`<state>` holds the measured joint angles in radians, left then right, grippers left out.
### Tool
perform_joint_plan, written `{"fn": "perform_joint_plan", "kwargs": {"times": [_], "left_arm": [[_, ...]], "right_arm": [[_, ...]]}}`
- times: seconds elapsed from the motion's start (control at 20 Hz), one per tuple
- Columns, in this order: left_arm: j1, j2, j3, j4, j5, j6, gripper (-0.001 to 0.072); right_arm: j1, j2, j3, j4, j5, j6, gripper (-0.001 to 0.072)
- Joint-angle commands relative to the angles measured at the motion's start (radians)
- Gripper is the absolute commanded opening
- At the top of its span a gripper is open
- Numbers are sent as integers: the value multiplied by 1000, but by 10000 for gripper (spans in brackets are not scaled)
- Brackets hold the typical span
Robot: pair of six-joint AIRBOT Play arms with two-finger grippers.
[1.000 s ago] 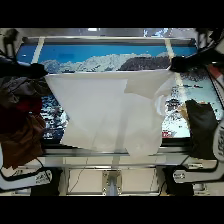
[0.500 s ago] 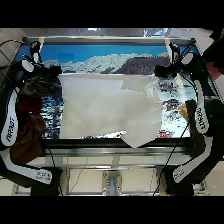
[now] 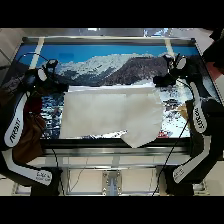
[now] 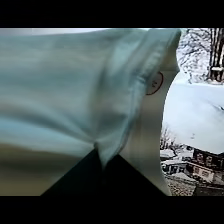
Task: Fold the shirts.
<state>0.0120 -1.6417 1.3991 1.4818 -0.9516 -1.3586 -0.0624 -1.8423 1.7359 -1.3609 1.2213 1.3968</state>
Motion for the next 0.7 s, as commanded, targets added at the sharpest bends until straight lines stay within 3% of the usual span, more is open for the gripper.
{"fn": "perform_joint_plan", "kwargs": {"times": [0.0,0.2,0.25,0.3,0.35,0.6,0.65], "left_arm": [[-25,-1,-72,29,-18,-3,15],[-29,-7,-84,18,-53,-3,17],[-30,-8,-84,-3,-68,-3,100],[-30,-5,-83,-39,-87,-3,432],[-30,2,-82,-70,-106,-3,683],[3,250,-82,-90,-176,-3,704],[27,344,-83,-68,-179,-3,704]], "right_arm": [[13,-1,-106,-9,-7,0,13],[13,-1,-145,-4,-34,2,22],[13,3,-145,5,-28,1,111],[13,8,-137,6,-8,1,296],[13,16,-117,5,35,1,427],[-43,172,90,-142,405,-74,429],[-81,246,106,-160,410,-79,427]]}}
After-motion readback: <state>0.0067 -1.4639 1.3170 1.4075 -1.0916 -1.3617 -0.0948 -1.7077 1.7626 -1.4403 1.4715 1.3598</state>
